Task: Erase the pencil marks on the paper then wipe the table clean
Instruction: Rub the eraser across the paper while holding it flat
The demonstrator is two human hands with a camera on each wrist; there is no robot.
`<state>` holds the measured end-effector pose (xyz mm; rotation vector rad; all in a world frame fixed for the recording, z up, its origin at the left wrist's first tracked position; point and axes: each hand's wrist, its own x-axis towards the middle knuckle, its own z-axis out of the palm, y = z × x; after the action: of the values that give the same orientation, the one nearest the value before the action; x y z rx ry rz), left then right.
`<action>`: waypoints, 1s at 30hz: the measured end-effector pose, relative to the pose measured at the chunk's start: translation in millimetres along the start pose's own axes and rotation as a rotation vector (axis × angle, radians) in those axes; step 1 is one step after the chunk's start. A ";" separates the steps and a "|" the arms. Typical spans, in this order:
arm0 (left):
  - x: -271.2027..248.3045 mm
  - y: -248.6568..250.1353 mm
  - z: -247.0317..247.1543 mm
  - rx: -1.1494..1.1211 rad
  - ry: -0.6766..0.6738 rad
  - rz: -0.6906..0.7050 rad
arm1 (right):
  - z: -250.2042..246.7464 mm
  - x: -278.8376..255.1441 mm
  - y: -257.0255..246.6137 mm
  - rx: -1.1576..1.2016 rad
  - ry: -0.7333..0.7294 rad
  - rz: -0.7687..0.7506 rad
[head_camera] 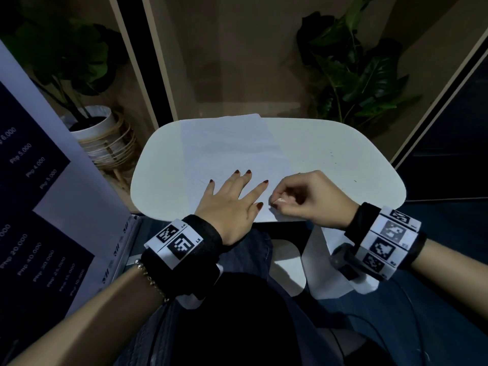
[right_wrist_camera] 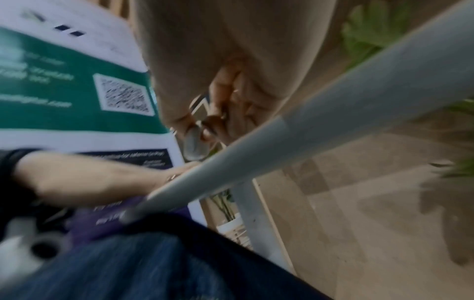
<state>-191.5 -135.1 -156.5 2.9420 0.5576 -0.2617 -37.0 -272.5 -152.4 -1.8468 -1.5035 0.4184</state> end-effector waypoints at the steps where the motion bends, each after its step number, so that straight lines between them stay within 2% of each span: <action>1: -0.2 0.3 0.0 0.001 -0.006 -0.001 | -0.6 0.8 -0.1 -0.048 -0.022 -0.029; 8: -3.1 3.4 -0.6 -0.024 -0.048 0.003 | -37.1 5.6 11.3 -0.134 -0.102 0.044; 13: -2.0 2.1 -0.6 -0.004 -0.069 0.005 | -14.7 11.3 -1.4 -0.070 -0.116 -0.021; 18: -1.2 3.3 -1.0 0.009 -0.077 0.003 | -37.0 12.6 17.6 -0.122 -0.062 0.092; 20: -0.4 3.4 -0.7 0.018 -0.073 0.000 | -36.3 13.6 13.7 -0.145 -0.047 0.067; 24: -0.7 1.9 -0.3 0.020 -0.078 0.002 | -17.1 15.5 -0.5 -0.144 -0.132 -0.020; 28: -1.1 2.4 0.0 0.031 -0.073 0.004 | -37.8 11.6 15.0 -0.151 -0.074 0.097; 30: -0.8 2.3 0.3 0.033 -0.069 0.004 | -40.9 12.2 13.8 -0.180 -0.060 0.089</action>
<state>-191.4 -137.6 -156.4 2.9519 0.5436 -0.3739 2.5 -275.0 -131.2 -2.0637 -1.5462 0.3952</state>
